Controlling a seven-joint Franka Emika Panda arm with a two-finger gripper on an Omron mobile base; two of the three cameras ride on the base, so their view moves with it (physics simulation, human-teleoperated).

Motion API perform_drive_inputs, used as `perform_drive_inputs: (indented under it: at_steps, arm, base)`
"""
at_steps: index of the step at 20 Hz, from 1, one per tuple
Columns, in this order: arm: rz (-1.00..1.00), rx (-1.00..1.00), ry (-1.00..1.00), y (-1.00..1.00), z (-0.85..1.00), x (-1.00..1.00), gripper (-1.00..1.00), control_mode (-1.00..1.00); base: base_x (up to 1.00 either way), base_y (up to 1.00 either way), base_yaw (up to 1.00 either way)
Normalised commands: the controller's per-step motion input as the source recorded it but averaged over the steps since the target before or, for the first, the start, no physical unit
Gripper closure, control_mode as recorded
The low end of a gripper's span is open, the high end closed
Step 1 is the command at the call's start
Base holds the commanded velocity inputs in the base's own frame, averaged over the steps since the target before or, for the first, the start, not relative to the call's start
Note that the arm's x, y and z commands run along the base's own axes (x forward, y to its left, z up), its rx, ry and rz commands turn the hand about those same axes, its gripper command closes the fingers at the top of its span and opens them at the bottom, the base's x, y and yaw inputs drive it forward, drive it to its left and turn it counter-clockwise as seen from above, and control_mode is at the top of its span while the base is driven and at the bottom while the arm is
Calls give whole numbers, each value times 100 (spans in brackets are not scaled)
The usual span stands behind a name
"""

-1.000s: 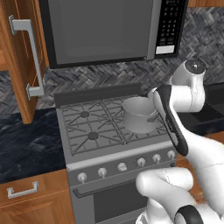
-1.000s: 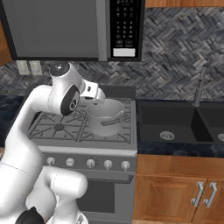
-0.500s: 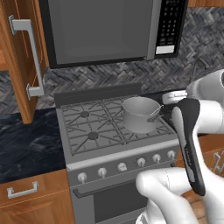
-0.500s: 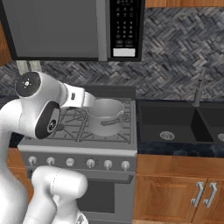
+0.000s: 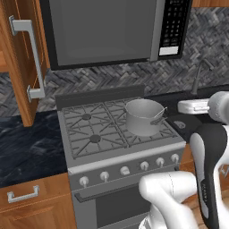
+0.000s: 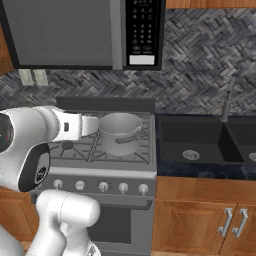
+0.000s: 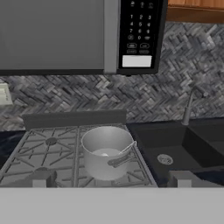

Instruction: Open the cabinet and move the ladle to the pot. Then close the cabinet.

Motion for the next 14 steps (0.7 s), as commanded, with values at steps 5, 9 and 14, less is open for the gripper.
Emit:
perform_drive_inputs:
  at_steps: [5,9,14]
  arm:
    - [0,0,-6,18,34,-19,-100,-100]
    - [-4,0,0,14,33,-7,-100,-100]
    - [-6,0,0,13,14,-8,-100,-100]
  base:
    - [0,0,0]
    - [0,0,0]
    - [0,0,0]
